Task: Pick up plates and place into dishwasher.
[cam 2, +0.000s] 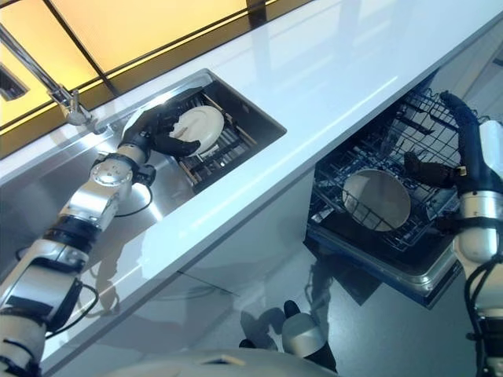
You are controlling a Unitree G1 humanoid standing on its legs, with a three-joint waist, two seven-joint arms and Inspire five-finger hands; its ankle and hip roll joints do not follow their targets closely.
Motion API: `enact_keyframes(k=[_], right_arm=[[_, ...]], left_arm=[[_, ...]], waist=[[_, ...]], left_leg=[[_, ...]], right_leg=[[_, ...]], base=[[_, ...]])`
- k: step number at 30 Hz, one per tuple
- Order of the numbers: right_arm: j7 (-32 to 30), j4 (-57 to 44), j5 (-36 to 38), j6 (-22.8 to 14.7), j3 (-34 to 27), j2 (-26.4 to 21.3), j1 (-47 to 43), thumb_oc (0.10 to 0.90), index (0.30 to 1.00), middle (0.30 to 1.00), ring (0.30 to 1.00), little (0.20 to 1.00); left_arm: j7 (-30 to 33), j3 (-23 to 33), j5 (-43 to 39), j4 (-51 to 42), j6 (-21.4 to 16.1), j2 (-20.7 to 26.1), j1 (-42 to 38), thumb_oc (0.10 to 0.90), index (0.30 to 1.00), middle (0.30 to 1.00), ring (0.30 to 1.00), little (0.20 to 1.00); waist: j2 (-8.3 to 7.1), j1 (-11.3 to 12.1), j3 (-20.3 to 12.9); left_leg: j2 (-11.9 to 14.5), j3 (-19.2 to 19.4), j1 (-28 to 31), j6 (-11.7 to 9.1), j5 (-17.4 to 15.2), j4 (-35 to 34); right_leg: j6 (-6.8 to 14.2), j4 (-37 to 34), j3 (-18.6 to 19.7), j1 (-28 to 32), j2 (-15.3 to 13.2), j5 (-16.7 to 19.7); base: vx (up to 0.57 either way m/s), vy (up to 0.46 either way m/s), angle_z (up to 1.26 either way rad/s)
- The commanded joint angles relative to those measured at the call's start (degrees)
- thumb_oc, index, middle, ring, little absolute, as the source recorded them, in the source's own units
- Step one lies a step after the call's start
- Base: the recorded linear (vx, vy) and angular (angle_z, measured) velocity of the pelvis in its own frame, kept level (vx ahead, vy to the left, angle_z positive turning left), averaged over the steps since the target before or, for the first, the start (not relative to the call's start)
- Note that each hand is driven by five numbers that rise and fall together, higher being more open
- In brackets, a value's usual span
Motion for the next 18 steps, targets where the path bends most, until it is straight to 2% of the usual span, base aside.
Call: enact_keyframes(k=[1,10,18], right_arm=[[-1.47,-1.91,2.25,-5.15,-2.84,-5.81,-3.82,0.8,0.9,0.9,0.9,0.9],[-0.08,-3.52,2.02,-6.36,-3.33,-7.75,-2.42,0.8,0.9,0.9,0.9,0.9],[-0.27,-2.56,2.04,-6.65,-1.2,-9.32,-4.98,0.8,0.9,0.9,0.9,0.9]], left_arm=[[3.34,-0.68,3.12,2.88,-6.16,5.11,-11.47,0.8,0.9,0.9,0.9,0.9],[6.84,-1.85,6.02,8.84,-8.21,5.4,-14.2,0.8,0.9,0.9,0.9,0.9],[8.39,-4.3,6.85,12.49,-5.73,4.47,-17.65,0.8,0.9,0.9,0.9,0.9]], waist=[[-0.41,1.22,-3.88],[0.33,-0.64,-2.14],[1.21,-2.62,1.31]], left_leg=[[-0.22,-0.28,-1.0,0.52,-0.98,0.78],[-0.4,0.72,-1.8,0.48,-1.15,1.38],[-0.54,1.98,-2.98,0.15,-1.23,1.83]], right_leg=[[4.22,4.42,-3.15,-0.87,0.68,-3.16],[4.42,4.94,-2.31,-2.09,0.23,-3.16],[4.84,5.47,-1.82,-3.72,-0.38,-3.35]], base=[[0.02,-0.033,0.0],[0.02,-0.023,-0.02],[-0.01,0.003,-0.03]])
